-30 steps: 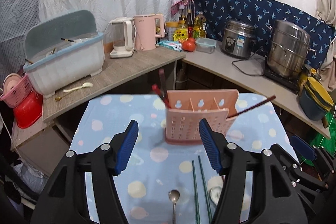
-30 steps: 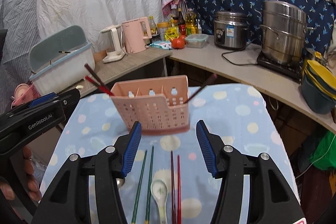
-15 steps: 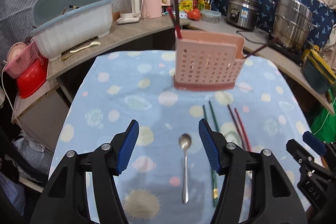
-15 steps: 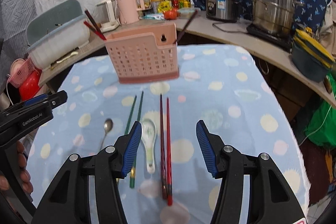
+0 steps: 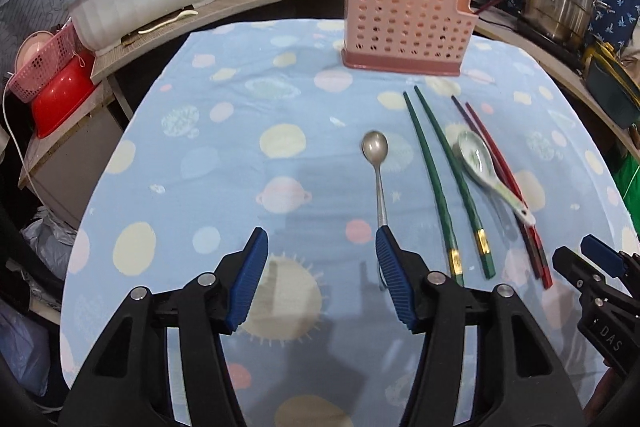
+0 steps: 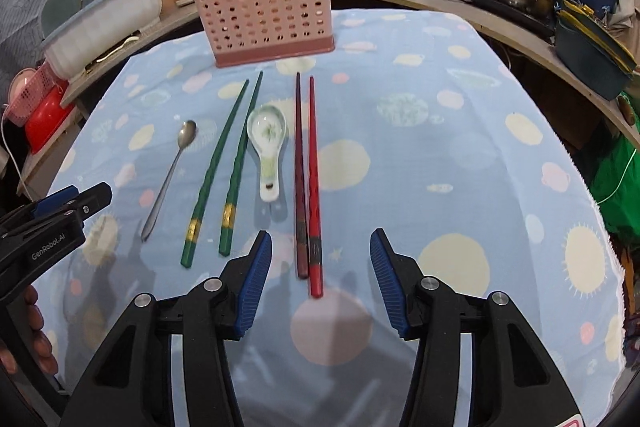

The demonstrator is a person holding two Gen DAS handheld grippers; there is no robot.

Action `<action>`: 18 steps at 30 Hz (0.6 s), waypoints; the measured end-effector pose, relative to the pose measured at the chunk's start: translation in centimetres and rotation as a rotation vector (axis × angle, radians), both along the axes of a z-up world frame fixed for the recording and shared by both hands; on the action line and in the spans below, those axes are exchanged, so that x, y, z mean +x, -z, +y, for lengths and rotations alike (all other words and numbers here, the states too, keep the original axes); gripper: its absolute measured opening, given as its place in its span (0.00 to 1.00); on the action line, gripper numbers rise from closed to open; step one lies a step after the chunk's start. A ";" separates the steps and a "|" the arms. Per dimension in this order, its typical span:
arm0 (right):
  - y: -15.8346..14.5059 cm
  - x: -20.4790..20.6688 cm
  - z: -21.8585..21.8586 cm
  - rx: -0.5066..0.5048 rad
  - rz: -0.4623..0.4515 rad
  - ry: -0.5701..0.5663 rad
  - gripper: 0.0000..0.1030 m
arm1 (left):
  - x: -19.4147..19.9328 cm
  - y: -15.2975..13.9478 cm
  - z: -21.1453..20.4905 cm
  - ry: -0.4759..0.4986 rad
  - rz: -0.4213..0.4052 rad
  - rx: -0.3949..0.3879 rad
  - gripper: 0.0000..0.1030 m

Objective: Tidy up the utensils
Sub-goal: 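Move both open tools back down toward the utensils on the cloth, then lower the right tool onto the red chopstick and close it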

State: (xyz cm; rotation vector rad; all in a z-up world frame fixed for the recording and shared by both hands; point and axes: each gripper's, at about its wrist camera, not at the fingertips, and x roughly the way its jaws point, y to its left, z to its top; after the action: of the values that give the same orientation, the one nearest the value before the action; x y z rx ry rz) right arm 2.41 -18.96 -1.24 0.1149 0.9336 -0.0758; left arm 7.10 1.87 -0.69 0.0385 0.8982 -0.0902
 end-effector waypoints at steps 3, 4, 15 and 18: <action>0.7 0.0 0.1 0.006 0.016 -0.004 0.38 | -0.4 0.7 -0.4 0.011 0.013 -0.004 0.51; 0.9 0.0 0.2 0.005 0.018 -0.005 0.34 | -0.5 1.0 -0.5 0.013 0.017 -0.005 0.50; 2.2 0.0 -0.3 0.007 0.045 0.001 0.22 | -0.2 1.7 -0.9 0.017 0.033 -0.007 0.49; 2.2 0.1 -0.2 0.006 0.041 -0.002 0.22 | 0.0 2.0 -0.8 0.013 0.040 -0.012 0.49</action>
State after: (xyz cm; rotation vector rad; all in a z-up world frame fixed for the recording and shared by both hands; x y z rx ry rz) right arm 2.56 -19.14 -3.49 0.1184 0.9746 -0.0740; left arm 7.06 1.09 -2.68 0.0315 0.9374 -0.1088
